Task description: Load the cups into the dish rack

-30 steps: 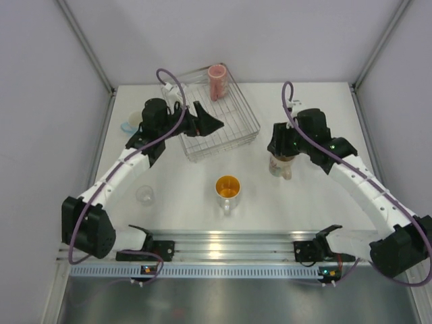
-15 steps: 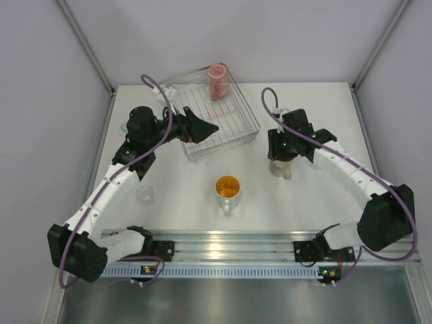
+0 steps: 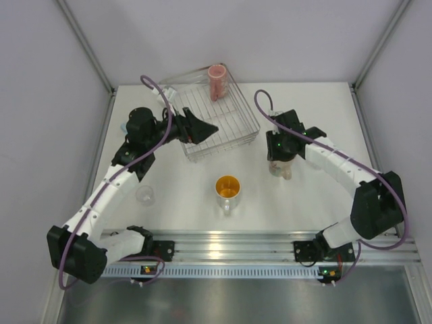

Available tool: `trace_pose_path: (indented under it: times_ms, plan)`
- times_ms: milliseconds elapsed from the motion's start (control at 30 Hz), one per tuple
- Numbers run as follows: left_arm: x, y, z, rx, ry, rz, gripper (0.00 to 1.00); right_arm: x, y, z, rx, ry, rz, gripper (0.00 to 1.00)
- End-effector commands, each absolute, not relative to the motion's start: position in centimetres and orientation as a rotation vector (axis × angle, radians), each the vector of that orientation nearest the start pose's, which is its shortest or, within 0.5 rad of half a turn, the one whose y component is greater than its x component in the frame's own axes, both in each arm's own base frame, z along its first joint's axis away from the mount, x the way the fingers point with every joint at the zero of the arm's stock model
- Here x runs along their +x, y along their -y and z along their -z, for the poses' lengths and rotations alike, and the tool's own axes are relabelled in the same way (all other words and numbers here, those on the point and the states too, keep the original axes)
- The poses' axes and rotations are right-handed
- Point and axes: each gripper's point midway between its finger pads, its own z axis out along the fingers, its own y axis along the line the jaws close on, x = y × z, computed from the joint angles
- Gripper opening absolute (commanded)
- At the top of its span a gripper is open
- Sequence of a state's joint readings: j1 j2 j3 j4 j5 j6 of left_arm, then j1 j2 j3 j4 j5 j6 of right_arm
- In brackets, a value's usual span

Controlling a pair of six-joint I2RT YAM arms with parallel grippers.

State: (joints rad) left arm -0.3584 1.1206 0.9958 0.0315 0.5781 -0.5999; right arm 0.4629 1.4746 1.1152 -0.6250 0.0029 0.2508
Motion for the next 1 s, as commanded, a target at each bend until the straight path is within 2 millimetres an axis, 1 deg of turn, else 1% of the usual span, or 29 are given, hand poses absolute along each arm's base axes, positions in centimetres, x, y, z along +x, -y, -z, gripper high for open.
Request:
trace_pose_path:
  times_ms: [0,233,267,333,400,433,467,500,533,600,633,667,700,733,800,833,867,900,967]
  plan:
    - [29.1,23.2,-33.7,0.280,-1.728,1.173,0.97,32.7,-17.9,-13.2,-0.244,-2.495,-0.290,0.29]
    - [29.0,23.2,-33.5,0.278,-1.731,1.174,0.96,32.7,-17.8,-11.8,-0.231,-2.527,-0.268,0.27]
    - [29.0,23.2,-33.5,0.281,-1.732,1.175,0.95,32.7,-17.7,-11.7,-0.228,-2.525,-0.271,0.24]
    - [28.9,23.2,-33.4,0.279,-1.734,1.176,0.95,32.6,-17.7,-11.5,-0.225,-2.529,-0.273,0.22]
    - [28.9,23.2,-33.3,0.284,-1.735,1.176,0.94,32.7,-17.8,-11.6,-0.226,-2.524,-0.275,0.15]
    - [28.8,23.2,-33.4,0.285,-1.735,1.181,0.94,32.8,-17.9,-11.8,-0.223,-2.516,-0.280,0.11]
    - [28.7,23.2,-33.5,0.286,-1.732,1.183,0.93,32.9,-17.8,-12.1,-0.221,-2.507,-0.278,0.06]
    - [28.7,23.3,-33.6,0.287,-1.732,1.189,0.93,33.0,-17.7,-12.4,-0.215,-2.500,-0.278,0.03]
    - [28.5,23.3,-33.8,0.289,-1.728,1.195,0.93,33.3,-17.8,-13.5,-0.213,-2.472,-0.285,0.00]
    - [28.4,23.4,-34.3,0.290,-1.719,1.207,0.93,33.6,-17.7,-14.7,-0.191,-2.444,-0.281,0.00]
    - [28.2,23.5,-34.6,0.291,-1.717,1.221,0.93,33.9,-17.8,-16.2,-0.182,-2.407,-0.295,0.00]
    - [28.1,23.4,-35.0,0.294,-1.708,1.226,0.92,34.0,-17.8,-17.1,-0.167,-2.387,-0.306,0.00]
    - [27.9,23.5,-35.4,0.293,-1.702,1.234,0.92,34.3,-17.8,-18.3,-0.152,-2.355,-0.323,0.00]
    - [27.8,23.6,-35.5,0.299,-1.702,1.245,0.92,34.2,-17.8,-19.8,-0.132,-2.316,-0.345,0.00]
    - [27.4,23.6,-36.5,0.300,-1.683,1.263,0.92,34.3,-17.6,-22.0,-0.086,-2.263,-0.386,0.00]
    - [27.1,23.7,-36.8,0.307,-1.678,1.277,0.92,34.2,-17.5,-23.9,-0.067,-2.206,-0.415,0.00]
    - [27.0,23.8,-37.7,0.316,-1.654,1.288,0.92,34.3,-17.3,-25.1,-0.033,-2.171,-0.435,0.00]
    - [26.7,23.9,-38.1,0.313,-1.647,1.317,0.92,33.9,-17.0,-27.4,-0.012,-2.108,-0.464,0.00]
    - [26.0,24.2,-39.3,0.342,-1.615,1.364,0.91,34.0,-16.8,-30.4,0.037,-2.005,-0.520,0.00]
